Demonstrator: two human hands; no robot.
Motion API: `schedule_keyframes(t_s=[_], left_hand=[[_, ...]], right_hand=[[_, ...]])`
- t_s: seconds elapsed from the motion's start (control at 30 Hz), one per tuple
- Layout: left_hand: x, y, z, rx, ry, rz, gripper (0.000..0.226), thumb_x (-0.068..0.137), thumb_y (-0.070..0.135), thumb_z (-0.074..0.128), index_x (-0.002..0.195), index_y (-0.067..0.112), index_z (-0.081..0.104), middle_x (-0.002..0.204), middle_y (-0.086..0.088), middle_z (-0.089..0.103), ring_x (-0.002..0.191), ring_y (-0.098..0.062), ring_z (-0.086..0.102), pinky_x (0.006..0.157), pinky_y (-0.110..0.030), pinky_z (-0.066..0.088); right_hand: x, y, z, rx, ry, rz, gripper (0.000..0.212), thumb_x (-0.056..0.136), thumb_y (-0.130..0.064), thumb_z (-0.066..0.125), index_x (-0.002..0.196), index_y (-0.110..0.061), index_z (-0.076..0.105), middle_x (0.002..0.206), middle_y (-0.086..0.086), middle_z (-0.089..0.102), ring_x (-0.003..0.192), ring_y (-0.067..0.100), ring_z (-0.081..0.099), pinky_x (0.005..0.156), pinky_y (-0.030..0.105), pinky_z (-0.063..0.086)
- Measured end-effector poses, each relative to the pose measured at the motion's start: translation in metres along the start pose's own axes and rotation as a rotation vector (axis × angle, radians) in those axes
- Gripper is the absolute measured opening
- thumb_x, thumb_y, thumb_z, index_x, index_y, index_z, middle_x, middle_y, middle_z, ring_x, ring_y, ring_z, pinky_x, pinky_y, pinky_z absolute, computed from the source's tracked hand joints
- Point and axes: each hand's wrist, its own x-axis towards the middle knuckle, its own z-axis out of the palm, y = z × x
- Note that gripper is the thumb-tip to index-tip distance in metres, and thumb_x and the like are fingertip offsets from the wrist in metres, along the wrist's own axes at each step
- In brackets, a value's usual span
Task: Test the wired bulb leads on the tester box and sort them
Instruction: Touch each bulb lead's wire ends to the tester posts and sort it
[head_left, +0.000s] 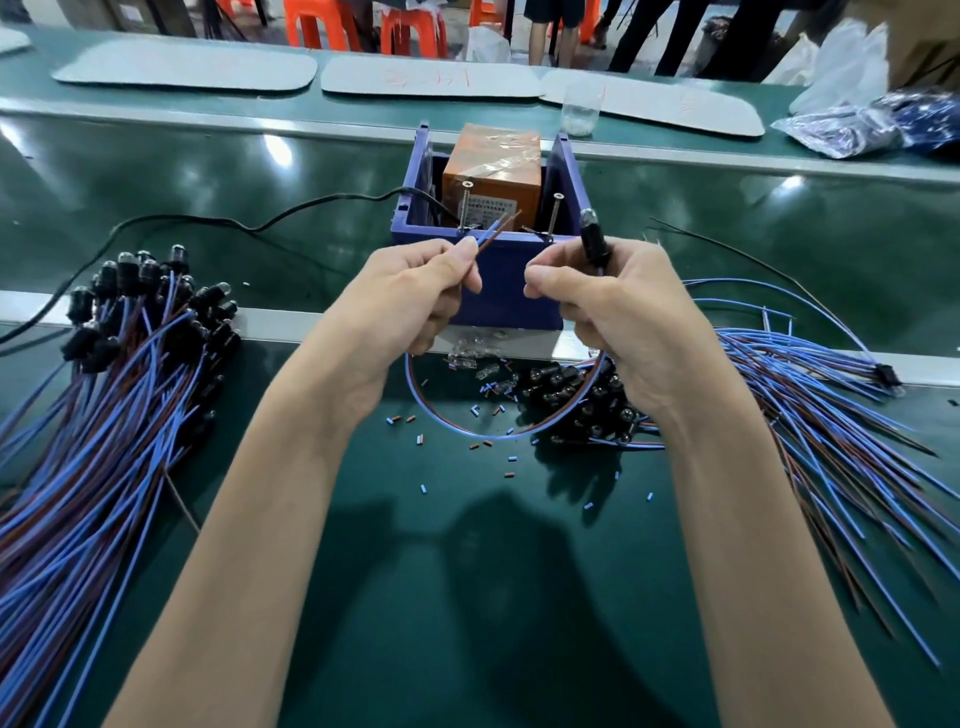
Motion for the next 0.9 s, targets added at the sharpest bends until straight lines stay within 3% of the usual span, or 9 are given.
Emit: schedule_keyframes(t_s=[0.1, 0.2, 0.27, 0.37, 0.43, 0.53, 0.67, 0.8, 0.9], left_hand=[[0.002, -0.002, 0.002, -0.04, 0.021, -0.014, 0.035, 0.102, 0.025, 0.042, 0.07, 0.017, 0.056, 0.053, 0.01, 0.026, 0.041, -0.003, 0.019, 0.037, -0.014, 0.017], [0.005, -0.004, 0.005, -0.115, 0.029, -0.016, 0.035, 0.103, 0.016, 0.038, 0.077, 0.014, 0.063, 0.06, 0.005, 0.028, 0.043, -0.004, 0.019, 0.041, -0.015, 0.017], [0.006, -0.005, 0.008, -0.17, 0.038, 0.004, 0.035, 0.103, 0.012, 0.037, 0.081, 0.012, 0.064, 0.061, 0.005, 0.034, 0.047, -0.004, 0.021, 0.044, -0.015, 0.018], [0.009, -0.006, 0.013, -0.252, 0.09, 0.039, 0.033, 0.103, 0.011, 0.037, 0.082, 0.012, 0.063, 0.066, 0.004, 0.038, 0.05, -0.003, 0.03, 0.047, -0.013, 0.024], [0.009, -0.007, 0.018, -0.327, 0.147, 0.043, 0.033, 0.102, 0.01, 0.038, 0.082, 0.011, 0.064, 0.068, 0.004, 0.037, 0.05, -0.002, 0.032, 0.047, -0.012, 0.026], [0.009, -0.008, 0.026, -0.447, 0.224, 0.03, 0.031, 0.102, 0.01, 0.04, 0.085, 0.01, 0.066, 0.067, 0.003, 0.036, 0.052, -0.003, 0.032, 0.047, -0.012, 0.029], [0.007, -0.007, 0.035, -0.631, 0.279, -0.01, 0.02, 0.1, 0.009, 0.046, 0.086, 0.007, 0.06, 0.064, 0.003, 0.041, 0.049, -0.003, 0.036, 0.046, -0.013, 0.032], [0.006, -0.005, 0.039, -0.675, 0.33, -0.017, 0.016, 0.098, 0.012, 0.052, 0.082, 0.012, 0.054, 0.056, 0.008, 0.051, 0.048, -0.002, 0.043, 0.048, -0.014, 0.039], [0.003, -0.003, 0.043, -0.647, 0.336, 0.007, 0.015, 0.096, 0.014, 0.055, 0.081, 0.016, 0.054, 0.058, 0.011, 0.054, 0.055, -0.002, 0.048, 0.053, -0.013, 0.042]], right_hand=[[0.003, 0.001, 0.0, -0.046, 0.027, -0.009, 0.018, 0.086, -0.007, 0.064, 0.074, -0.021, 0.069, 0.057, -0.017, 0.057, 0.05, -0.005, 0.045, 0.05, 0.01, 0.031], [0.004, 0.001, -0.001, 0.027, 0.066, -0.029, 0.024, 0.094, -0.006, 0.051, 0.086, -0.022, 0.068, 0.072, -0.012, 0.06, 0.047, -0.006, 0.045, 0.049, 0.011, 0.032], [0.004, 0.001, -0.002, 0.082, 0.088, -0.041, 0.021, 0.101, -0.026, 0.046, 0.093, -0.026, 0.065, 0.077, -0.008, 0.06, 0.053, -0.003, 0.044, 0.046, 0.009, 0.033], [0.007, 0.002, -0.004, 0.179, 0.096, -0.019, 0.028, 0.098, -0.05, 0.038, 0.097, -0.031, 0.059, 0.059, -0.008, 0.047, 0.045, 0.001, 0.035, 0.038, 0.013, 0.027], [0.009, 0.003, -0.005, 0.194, 0.147, 0.003, 0.032, 0.099, -0.047, 0.041, 0.091, -0.024, 0.061, 0.053, -0.011, 0.038, 0.041, 0.001, 0.028, 0.038, 0.014, 0.024], [0.01, 0.006, -0.007, 0.225, 0.177, -0.027, 0.039, 0.102, -0.034, 0.042, 0.08, -0.015, 0.068, 0.058, -0.009, 0.036, 0.047, 0.002, 0.029, 0.044, 0.015, 0.025], [0.006, 0.004, -0.004, 0.282, 0.148, -0.051, 0.047, 0.1, -0.047, 0.036, 0.077, -0.017, 0.066, 0.055, -0.008, 0.033, 0.045, 0.004, 0.025, 0.04, 0.016, 0.021], [0.002, 0.006, 0.002, 0.236, 0.136, -0.018, 0.033, 0.093, -0.03, 0.06, 0.07, -0.009, 0.069, 0.043, -0.011, 0.026, 0.041, 0.005, 0.017, 0.038, 0.015, 0.018], [-0.001, 0.005, 0.008, 0.248, 0.059, -0.02, 0.023, 0.091, -0.02, 0.064, 0.074, -0.005, 0.07, 0.039, -0.015, 0.031, 0.036, 0.003, 0.022, 0.037, 0.012, 0.02]])
